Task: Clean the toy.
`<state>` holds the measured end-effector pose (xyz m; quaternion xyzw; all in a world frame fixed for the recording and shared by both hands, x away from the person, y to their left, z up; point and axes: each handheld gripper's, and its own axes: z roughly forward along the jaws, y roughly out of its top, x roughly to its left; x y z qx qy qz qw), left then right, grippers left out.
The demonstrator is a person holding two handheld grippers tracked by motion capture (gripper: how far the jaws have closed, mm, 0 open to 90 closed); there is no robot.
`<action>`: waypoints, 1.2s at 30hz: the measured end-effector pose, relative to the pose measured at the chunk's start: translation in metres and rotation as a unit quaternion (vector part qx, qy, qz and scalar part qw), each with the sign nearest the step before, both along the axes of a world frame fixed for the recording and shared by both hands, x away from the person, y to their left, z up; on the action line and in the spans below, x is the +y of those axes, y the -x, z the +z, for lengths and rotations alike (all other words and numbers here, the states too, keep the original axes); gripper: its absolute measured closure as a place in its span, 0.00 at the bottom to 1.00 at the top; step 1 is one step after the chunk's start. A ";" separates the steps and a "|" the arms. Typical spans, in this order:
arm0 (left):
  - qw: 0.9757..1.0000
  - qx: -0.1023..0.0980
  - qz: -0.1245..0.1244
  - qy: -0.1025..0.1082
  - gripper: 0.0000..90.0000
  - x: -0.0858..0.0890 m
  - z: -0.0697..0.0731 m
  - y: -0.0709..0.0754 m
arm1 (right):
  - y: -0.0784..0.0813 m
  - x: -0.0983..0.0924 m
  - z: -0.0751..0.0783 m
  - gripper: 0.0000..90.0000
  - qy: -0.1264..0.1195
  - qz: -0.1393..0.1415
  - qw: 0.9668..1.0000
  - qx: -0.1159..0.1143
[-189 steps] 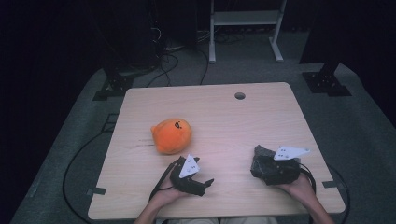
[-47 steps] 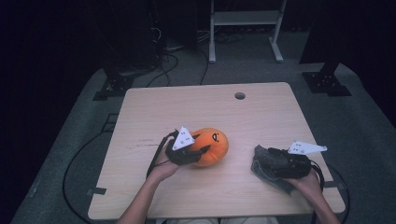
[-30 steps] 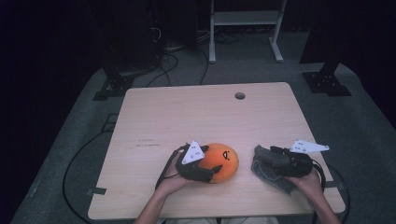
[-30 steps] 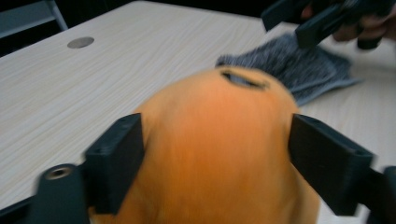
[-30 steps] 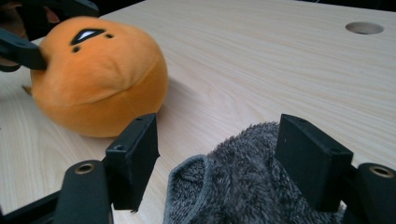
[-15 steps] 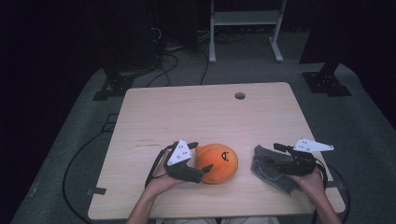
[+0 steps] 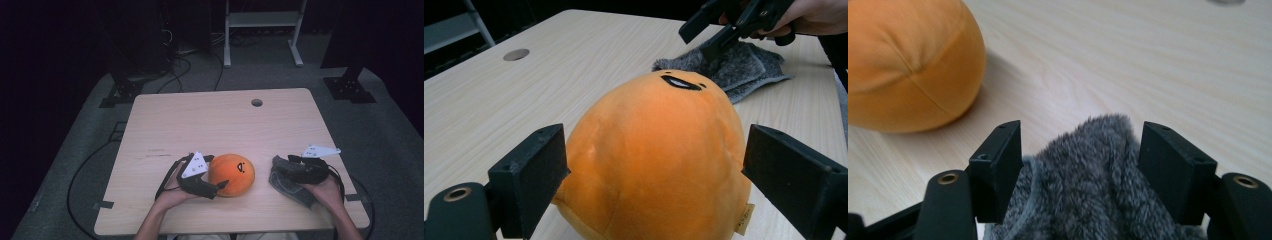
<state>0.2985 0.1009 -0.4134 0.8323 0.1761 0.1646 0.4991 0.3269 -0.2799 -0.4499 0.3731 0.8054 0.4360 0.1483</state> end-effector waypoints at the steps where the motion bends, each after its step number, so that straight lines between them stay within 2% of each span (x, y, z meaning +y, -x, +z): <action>1: 1.000 0.001 -0.005 -0.009 0.11 -0.001 -0.001 0.000 | -0.001 0.002 -0.004 0.38 0.011 0.004 1.000 0.009; 4: 1.000 0.007 -0.008 -0.018 0.11 -0.002 -0.005 -0.001 | -0.002 0.003 -0.006 0.40 0.021 0.007 1.000 0.017; 5: 1.000 0.010 -0.010 -0.020 0.11 -0.002 -0.006 -0.002 | -0.003 0.005 -0.009 0.42 0.029 0.010 0.999 0.030; 6: 1.000 0.010 -0.010 -0.021 0.11 -0.003 -0.007 -0.002 | -0.004 0.005 -0.010 0.44 0.035 0.011 0.999 0.032; 8: 0.999 0.012 -0.005 -0.031 0.14 -0.004 -0.009 -0.004 | -0.004 0.005 -0.014 0.53 0.048 0.014 0.998 0.038; 9: 0.999 0.012 -0.005 -0.031 0.16 -0.004 -0.009 -0.004 | -0.004 0.005 -0.014 0.53 0.048 0.014 0.998 0.038; 11: 0.999 0.015 -0.004 -0.037 0.19 -0.005 -0.013 -0.005 | -0.005 0.006 -0.022 0.60 0.072 0.008 0.996 0.055; 12: 0.999 0.019 -0.001 -0.036 0.20 -0.006 -0.015 -0.006 | -0.003 0.006 -0.024 0.69 0.083 0.000 0.996 0.038; 13: 0.999 0.019 -0.001 -0.036 0.21 -0.006 -0.015 -0.006 | -0.003 0.006 -0.024 0.69 0.083 0.000 0.996 0.038; 14: 0.999 0.019 -0.001 -0.036 0.23 -0.007 -0.016 -0.006 | -0.002 0.006 -0.024 0.77 0.089 -0.007 0.995 0.038; 16: 0.999 0.015 0.001 -0.038 0.24 -0.009 -0.018 -0.006 | -0.002 0.006 -0.024 0.80 0.091 -0.008 0.995 0.036; 18: 0.999 0.013 0.004 -0.040 0.31 -0.012 -0.021 -0.005 | -0.002 0.005 -0.022 0.85 0.093 -0.012 0.995 0.039; 20: 0.999 0.013 0.008 -0.042 0.33 -0.013 -0.022 -0.005 | -0.002 0.005 -0.022 0.85 0.093 -0.013 0.995 0.040; 21: 0.999 0.013 0.011 -0.040 0.33 -0.015 -0.022 -0.005 | -0.001 0.004 -0.020 0.85 0.094 -0.016 0.995 0.036; 22: 0.999 0.013 0.014 -0.040 0.34 -0.015 -0.022 -0.006 | 0.004 0.003 -0.009 0.85 0.067 -0.011 0.998 0.009; 23: 0.999 0.012 0.014 -0.041 0.34 -0.015 -0.022 -0.006 | 0.004 0.003 -0.009 0.85 0.067 -0.011 0.998 0.009; 24: 0.999 0.012 0.015 -0.038 0.35 -0.016 -0.023 -0.007 | 0.016 0.009 0.013 0.85 0.005 0.015 0.999 -0.032; 25: 0.999 0.013 0.014 -0.036 0.36 -0.016 -0.023 -0.007 | 0.020 0.015 0.020 0.85 -0.020 0.033 0.998 -0.042; 26: 0.999 0.013 0.015 -0.034 0.36 -0.017 -0.023 -0.008 | 0.020 0.015 0.020 0.85 -0.020 0.033 0.998 -0.042; 27: 0.999 0.014 0.017 -0.033 0.36 -0.018 -0.024 -0.008 | 0.025 0.024 0.027 0.85 -0.048 0.056 0.996 -0.057; 28: 0.999 0.013 0.017 -0.033 0.36 -0.019 -0.024 -0.009 | 0.031 0.040 0.034 0.85 -0.053 0.080 0.993 -0.072; 29: 0.999 0.013 0.017 -0.033 0.36 -0.020 -0.024 -0.008 | 0.037 0.065 0.037 0.85 -0.050 0.117 0.988 -0.088; 30: 0.999 0.010 0.016 -0.035 0.37 -0.021 -0.024 -0.008 | 0.040 0.077 0.036 0.85 -0.041 0.130 0.986 -0.093; 31: 0.999 0.008 0.015 -0.035 0.37 -0.023 -0.024 -0.006 | 0.042 0.088 0.033 0.85 -0.029 0.139 0.986 -0.092; 32: 0.999 0.003 0.012 -0.041 0.37 -0.024 -0.025 -0.005 | 0.042 0.088 0.033 0.85 -0.029 0.139 0.986 -0.092; 33: 0.999 0.001 0.012 -0.045 0.37 -0.025 -0.026 -0.003 | 0.043 0.097 0.027 0.85 -0.005 0.143 0.985 -0.095; 34: 0.999 0.000 0.012 -0.045 0.37 -0.025 -0.026 -0.003 | 0.044 0.100 0.019 0.85 0.001 0.138 0.985 -0.100; 35: 0.999 0.000 0.012 -0.045 0.37 -0.025 -0.026 -0.004 | 0.044 0.100 0.019 0.85 0.001 0.138 0.985 -0.100; 36: 0.999 0.001 0.011 -0.041 0.38 -0.025 -0.025 -0.004 | 0.040 0.092 0.017 0.86 -0.004 0.121 0.988 -0.092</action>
